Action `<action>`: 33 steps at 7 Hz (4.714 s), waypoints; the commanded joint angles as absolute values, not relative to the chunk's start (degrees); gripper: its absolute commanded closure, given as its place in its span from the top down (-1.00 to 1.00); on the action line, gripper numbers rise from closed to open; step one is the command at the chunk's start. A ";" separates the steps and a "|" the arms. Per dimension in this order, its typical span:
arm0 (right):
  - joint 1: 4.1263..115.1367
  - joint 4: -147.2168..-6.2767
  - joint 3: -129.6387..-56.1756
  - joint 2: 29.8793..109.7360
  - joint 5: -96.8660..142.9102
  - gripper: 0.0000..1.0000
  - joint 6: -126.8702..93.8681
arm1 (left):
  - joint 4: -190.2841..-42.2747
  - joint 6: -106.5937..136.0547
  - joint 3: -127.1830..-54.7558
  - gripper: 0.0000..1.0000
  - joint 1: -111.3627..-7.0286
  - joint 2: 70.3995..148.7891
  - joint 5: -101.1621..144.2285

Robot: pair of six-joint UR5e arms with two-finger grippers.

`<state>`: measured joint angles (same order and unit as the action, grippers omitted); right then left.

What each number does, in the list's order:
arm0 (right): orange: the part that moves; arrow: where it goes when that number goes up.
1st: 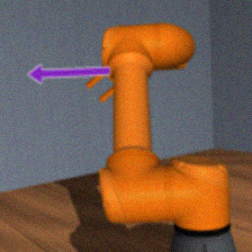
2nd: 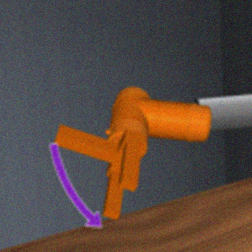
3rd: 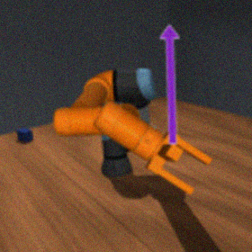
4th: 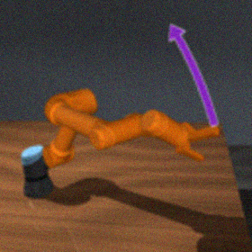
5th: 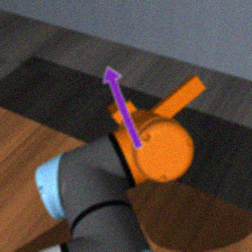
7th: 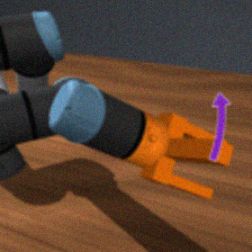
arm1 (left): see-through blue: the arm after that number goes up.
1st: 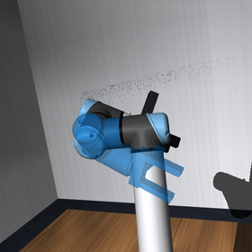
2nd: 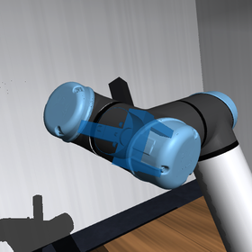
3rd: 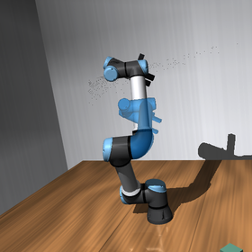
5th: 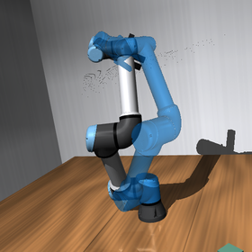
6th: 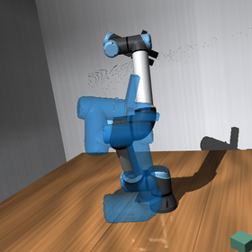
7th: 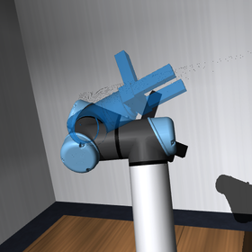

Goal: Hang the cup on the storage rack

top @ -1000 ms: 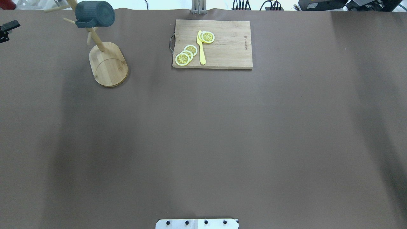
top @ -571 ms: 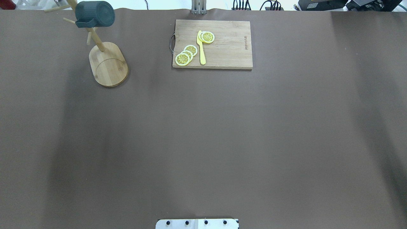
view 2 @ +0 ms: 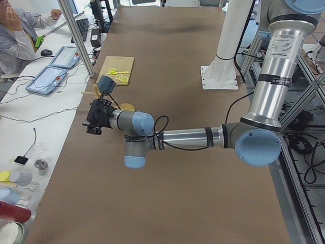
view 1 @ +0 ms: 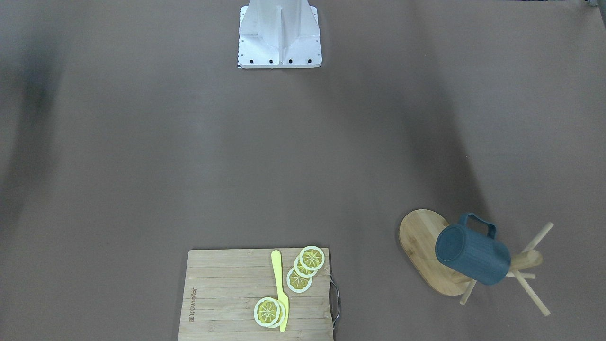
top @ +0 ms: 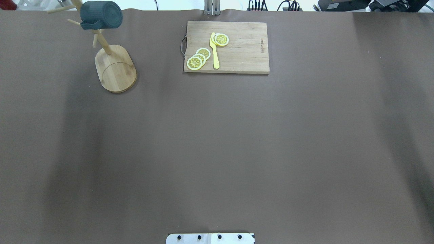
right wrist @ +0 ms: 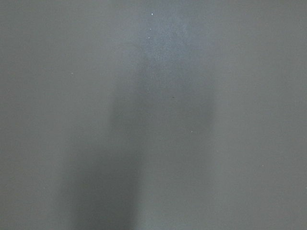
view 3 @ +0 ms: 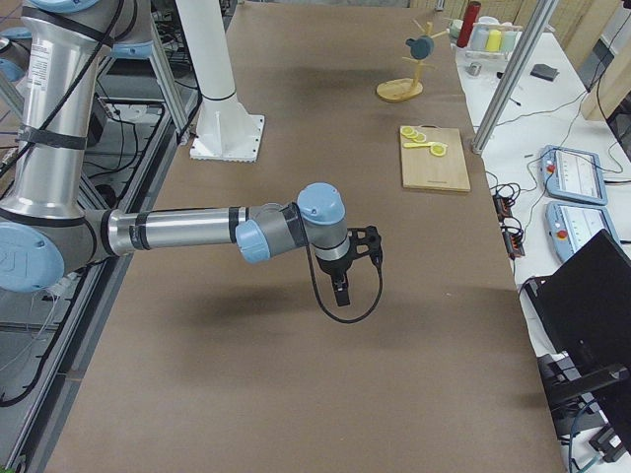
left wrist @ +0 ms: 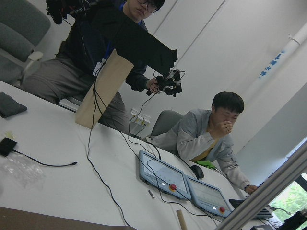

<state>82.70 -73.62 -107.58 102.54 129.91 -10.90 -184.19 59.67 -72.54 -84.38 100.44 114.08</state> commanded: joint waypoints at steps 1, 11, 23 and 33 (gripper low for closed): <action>82.71 -73.65 -107.58 102.57 129.82 1.00 -10.90 | -164.54 46.08 -81.43 0.94 -86.82 95.81 115.48; 83.58 -73.65 -106.52 104.50 129.20 1.00 -10.11 | -102.86 16.62 -98.09 0.94 -91.76 90.62 140.10; 84.20 -90.09 -102.31 96.42 130.17 1.00 -9.93 | -92.19 1.85 -100.37 0.95 -89.03 80.42 137.02; 84.11 -90.09 -100.46 96.15 132.19 1.00 -5.01 | -91.50 2.29 -100.02 0.95 -89.12 81.57 136.67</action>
<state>84.17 -90.07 -100.49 96.35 132.22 -5.05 -91.70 2.28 -100.16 -88.98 82.18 136.80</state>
